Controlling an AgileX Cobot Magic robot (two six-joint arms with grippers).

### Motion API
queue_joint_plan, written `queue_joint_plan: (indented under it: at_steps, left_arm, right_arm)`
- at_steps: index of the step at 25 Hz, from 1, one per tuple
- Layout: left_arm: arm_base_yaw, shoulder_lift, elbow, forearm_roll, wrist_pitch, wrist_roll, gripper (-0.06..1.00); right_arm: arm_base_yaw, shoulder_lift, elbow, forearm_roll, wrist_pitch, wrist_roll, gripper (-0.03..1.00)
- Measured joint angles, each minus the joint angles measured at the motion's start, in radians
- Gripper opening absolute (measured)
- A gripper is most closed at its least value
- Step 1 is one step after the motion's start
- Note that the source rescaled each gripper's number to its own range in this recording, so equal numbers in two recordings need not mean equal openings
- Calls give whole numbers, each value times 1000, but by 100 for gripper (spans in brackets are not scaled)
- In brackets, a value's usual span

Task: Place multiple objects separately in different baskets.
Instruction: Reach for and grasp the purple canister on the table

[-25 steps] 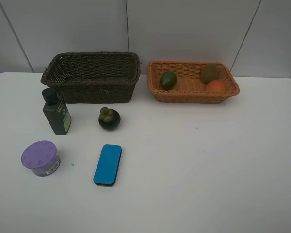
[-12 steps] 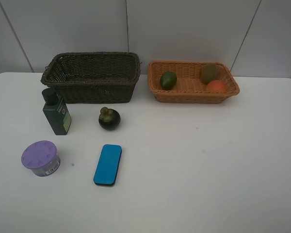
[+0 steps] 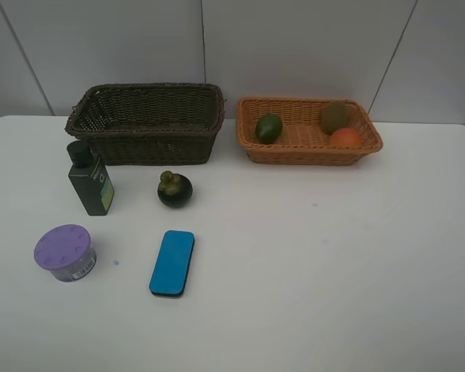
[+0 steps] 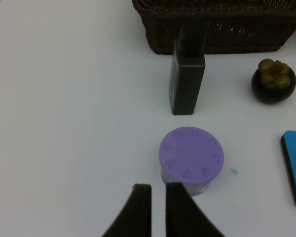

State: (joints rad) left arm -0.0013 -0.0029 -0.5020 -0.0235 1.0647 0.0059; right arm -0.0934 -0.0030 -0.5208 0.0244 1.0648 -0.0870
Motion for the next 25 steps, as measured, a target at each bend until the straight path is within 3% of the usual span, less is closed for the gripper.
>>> queue_joint_plan:
  at_steps: [25]
  left_arm:
    - [0, 0, 0, 0, 0, 0, 0]
  right_arm:
    - [0, 0, 0, -1, 0, 0, 100]
